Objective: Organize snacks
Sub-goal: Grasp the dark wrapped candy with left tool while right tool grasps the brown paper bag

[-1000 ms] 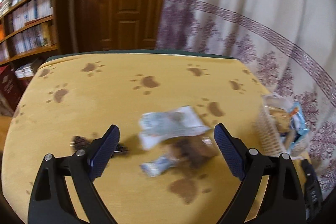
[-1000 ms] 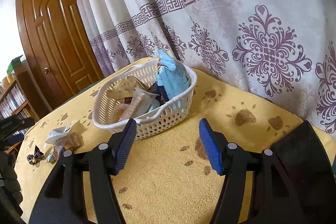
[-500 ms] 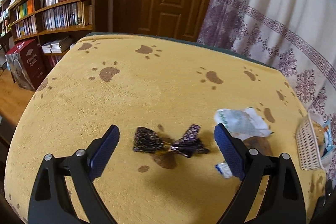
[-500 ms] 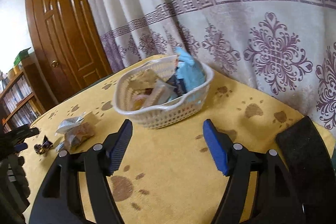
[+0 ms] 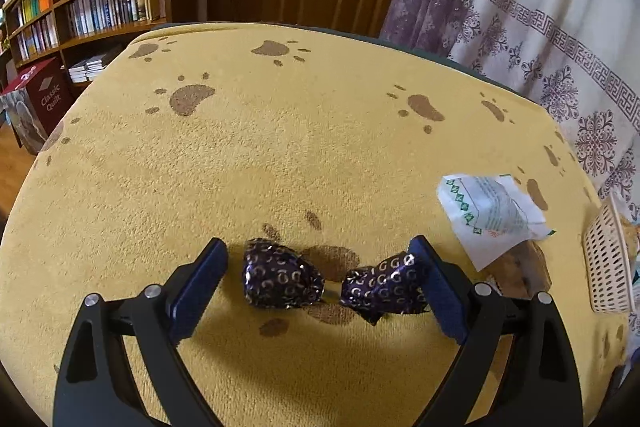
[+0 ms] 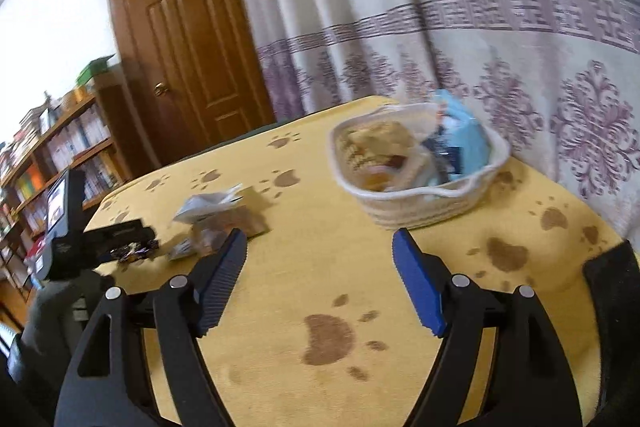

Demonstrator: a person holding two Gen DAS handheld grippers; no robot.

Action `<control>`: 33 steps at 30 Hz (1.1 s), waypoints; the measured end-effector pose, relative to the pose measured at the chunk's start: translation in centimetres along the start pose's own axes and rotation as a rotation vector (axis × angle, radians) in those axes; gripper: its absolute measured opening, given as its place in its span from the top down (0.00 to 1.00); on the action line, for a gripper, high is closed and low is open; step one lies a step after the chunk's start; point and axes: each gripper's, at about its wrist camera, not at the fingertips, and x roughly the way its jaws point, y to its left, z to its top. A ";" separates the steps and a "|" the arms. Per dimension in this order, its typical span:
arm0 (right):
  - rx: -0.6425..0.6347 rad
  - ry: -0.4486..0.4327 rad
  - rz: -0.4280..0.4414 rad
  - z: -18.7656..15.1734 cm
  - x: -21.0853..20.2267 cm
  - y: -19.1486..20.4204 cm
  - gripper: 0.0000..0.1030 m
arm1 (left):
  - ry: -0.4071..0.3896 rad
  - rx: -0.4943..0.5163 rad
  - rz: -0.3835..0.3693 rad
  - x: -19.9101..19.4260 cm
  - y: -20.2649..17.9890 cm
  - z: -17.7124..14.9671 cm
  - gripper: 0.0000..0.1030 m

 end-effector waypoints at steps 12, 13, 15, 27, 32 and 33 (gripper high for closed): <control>-0.117 0.188 0.146 0.9 6.5 4.9 0.25 | -0.011 -0.012 -0.032 -1.5 1.6 -0.9 0.53; -0.125 0.202 0.149 1.0 7.1 5.2 0.25 | -0.011 -0.020 -0.036 -1.7 1.9 -0.9 0.66; -0.143 0.245 0.175 1.1 8.8 6.1 0.25 | -0.004 -0.043 -0.064 -2.1 2.4 -0.9 0.74; -0.234 0.405 0.188 2.1 17.8 9.8 0.20 | -0.042 -0.076 -0.086 -4.0 3.9 0.0 0.58; -0.249 0.427 0.180 2.1 18.9 9.9 0.15 | -0.061 -0.046 -0.080 -4.7 3.8 0.0 0.35; -0.251 0.427 0.180 2.1 18.9 9.8 0.16 | -0.060 -0.040 -0.084 -4.8 3.6 0.0 0.35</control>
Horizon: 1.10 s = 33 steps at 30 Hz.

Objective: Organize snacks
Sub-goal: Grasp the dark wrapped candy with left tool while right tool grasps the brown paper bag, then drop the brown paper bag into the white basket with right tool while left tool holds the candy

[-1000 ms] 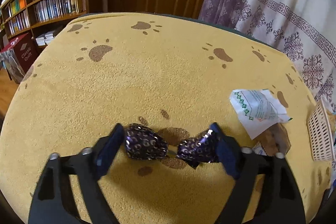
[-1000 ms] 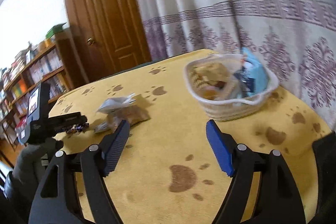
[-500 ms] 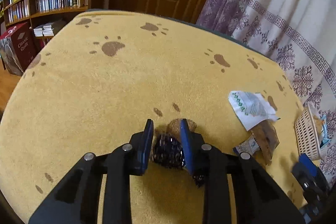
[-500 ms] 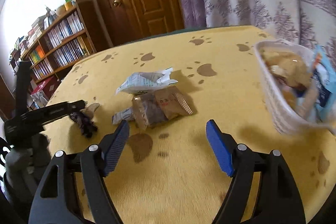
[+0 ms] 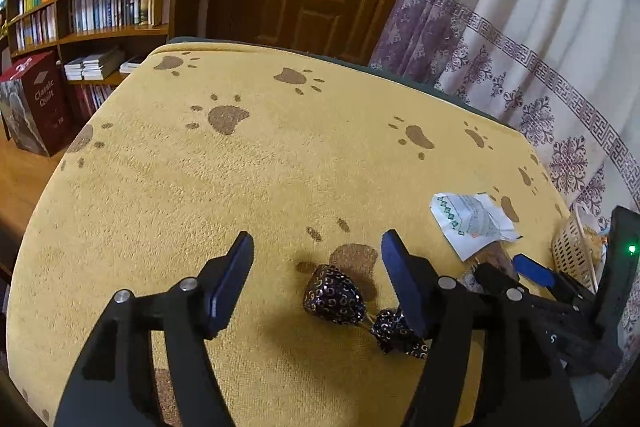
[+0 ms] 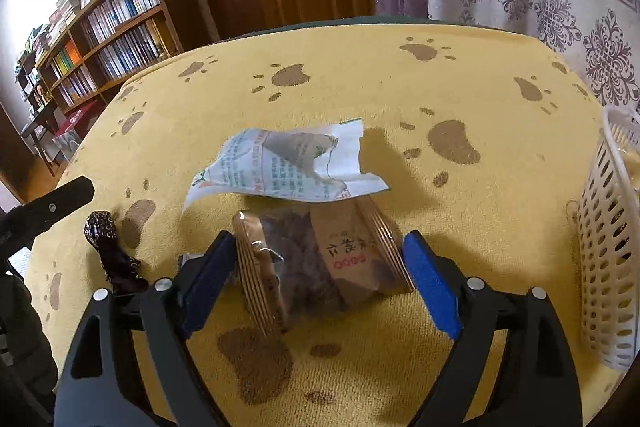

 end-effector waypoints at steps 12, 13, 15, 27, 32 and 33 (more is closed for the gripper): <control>0.002 -0.041 -0.010 -2.0 -2.6 -1.1 0.39 | 0.025 0.123 -0.024 -0.1 -1.4 -0.4 0.29; 0.008 -0.046 -0.005 -2.3 -3.0 -1.2 0.40 | 0.027 0.131 -0.025 -0.1 -1.4 -0.4 0.28; 0.020 -0.063 0.004 -2.6 -3.9 -1.3 0.40 | 0.032 0.148 -0.027 -0.1 -1.3 -0.5 0.28; 0.043 -0.150 0.033 -3.7 -8.7 -0.9 0.40 | 0.084 0.273 -0.050 1.1 -3.3 -2.3 0.19; 0.047 -0.162 0.048 -4.0 -9.6 -0.7 0.39 | 0.126 0.297 0.009 3.1 -3.4 -3.4 0.30; 0.046 -0.166 0.050 -4.0 -9.9 -0.6 0.39 | 0.110 0.315 0.017 3.0 -3.5 -3.5 0.34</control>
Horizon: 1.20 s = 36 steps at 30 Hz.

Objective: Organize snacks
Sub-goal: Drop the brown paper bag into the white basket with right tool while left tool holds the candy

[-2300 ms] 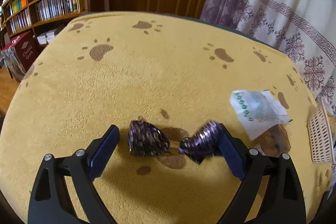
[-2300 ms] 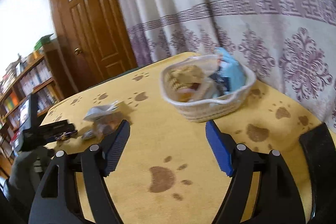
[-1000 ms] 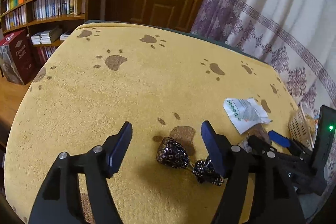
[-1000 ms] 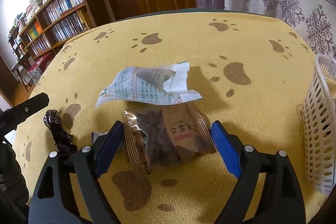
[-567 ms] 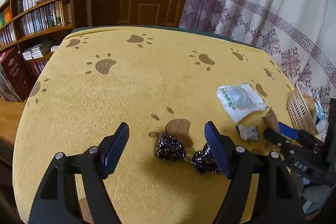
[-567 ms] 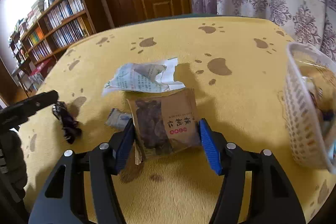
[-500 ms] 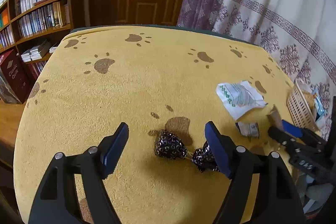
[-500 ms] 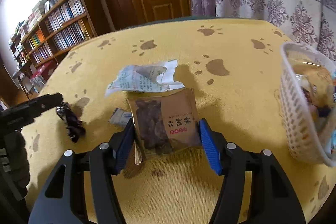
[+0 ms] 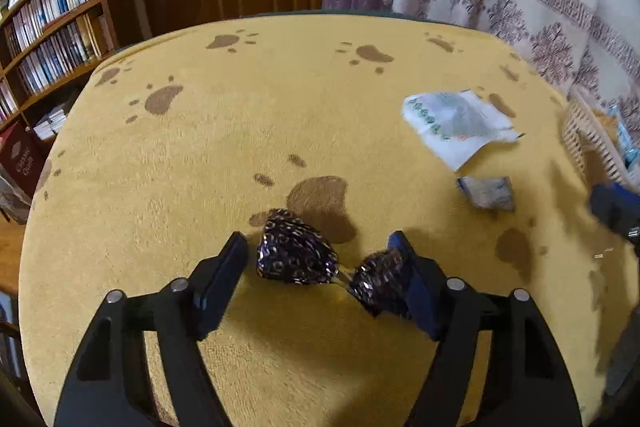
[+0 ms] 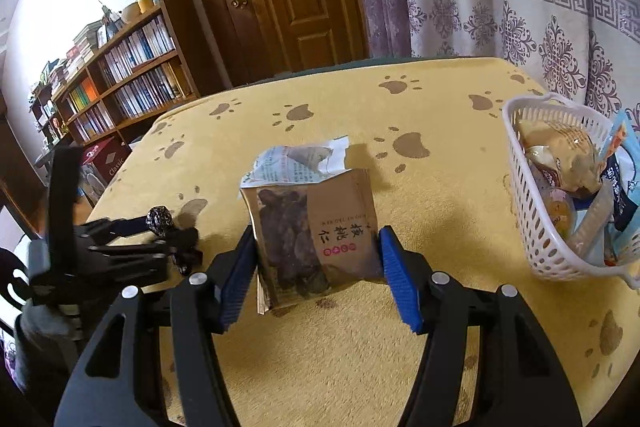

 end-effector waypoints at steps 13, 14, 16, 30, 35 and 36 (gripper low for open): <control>0.040 -0.107 -0.024 1.3 -4.3 -1.0 0.39 | -0.052 0.006 -0.032 -1.9 0.1 0.4 0.69; 0.048 -0.118 -0.031 1.4 -4.8 -1.3 0.39 | -0.056 -0.001 -0.044 -2.1 0.2 0.5 0.69; 0.059 -0.137 -0.048 1.6 -5.5 -1.9 0.39 | -0.068 0.000 -0.055 -2.5 0.2 0.6 0.69; 0.205 -0.223 -0.254 3.2 -8.3 -10.1 0.39 | -0.121 0.039 -0.086 -4.7 -2.1 0.9 0.69; 0.237 -0.218 -0.314 3.3 -7.8 -12.3 0.36 | -0.131 0.052 -0.088 -5.1 -2.7 0.9 0.69; 0.242 -0.219 -0.318 3.3 -7.7 -12.7 0.35 | -0.131 0.053 -0.088 -5.1 -2.8 0.9 0.69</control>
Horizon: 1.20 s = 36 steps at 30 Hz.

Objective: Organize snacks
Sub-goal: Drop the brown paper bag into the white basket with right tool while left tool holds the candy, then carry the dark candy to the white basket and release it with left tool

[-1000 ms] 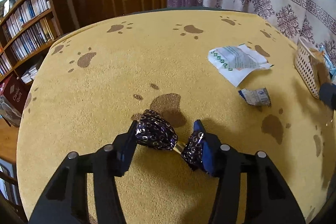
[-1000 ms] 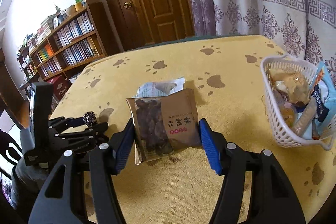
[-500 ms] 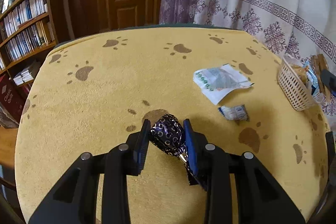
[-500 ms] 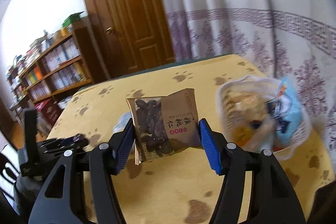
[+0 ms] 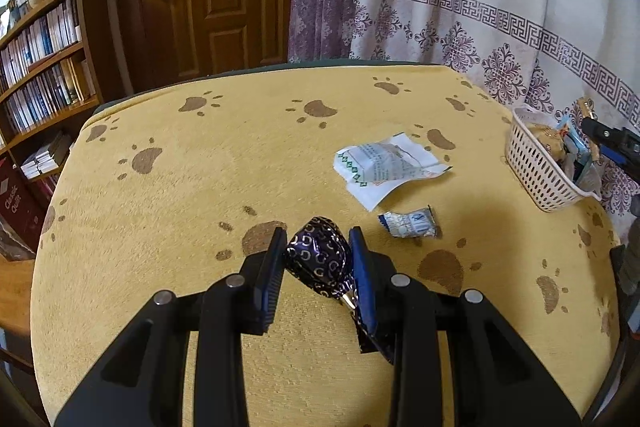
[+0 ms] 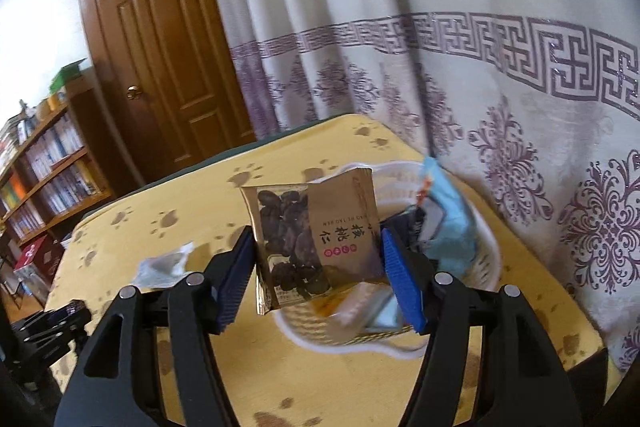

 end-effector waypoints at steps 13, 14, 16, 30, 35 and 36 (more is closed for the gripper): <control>0.054 -0.026 -0.035 -0.4 -0.3 -1.7 0.35 | -0.008 0.002 0.000 -0.2 -0.4 0.2 0.68; 0.060 -0.031 -0.036 -0.6 -0.6 -1.8 0.35 | -0.008 0.001 -0.001 -0.2 -0.4 0.2 0.68; 0.067 -0.042 -0.042 -0.8 -1.0 -2.1 0.35 | -0.010 0.000 0.000 -0.3 -0.5 0.3 0.69; 0.150 -0.167 -0.137 -4.7 -5.6 -4.0 0.31 | -0.012 -0.013 -0.022 -0.8 -1.9 0.9 0.68; 0.176 -0.149 -0.147 -7.2 -5.7 -4.5 0.31 | -0.009 0.003 -0.035 -0.9 -3.9 2.1 0.68; 0.177 -0.142 -0.147 -7.7 -5.6 -4.5 0.31 | -0.012 0.013 -0.040 -1.0 -4.6 2.5 0.68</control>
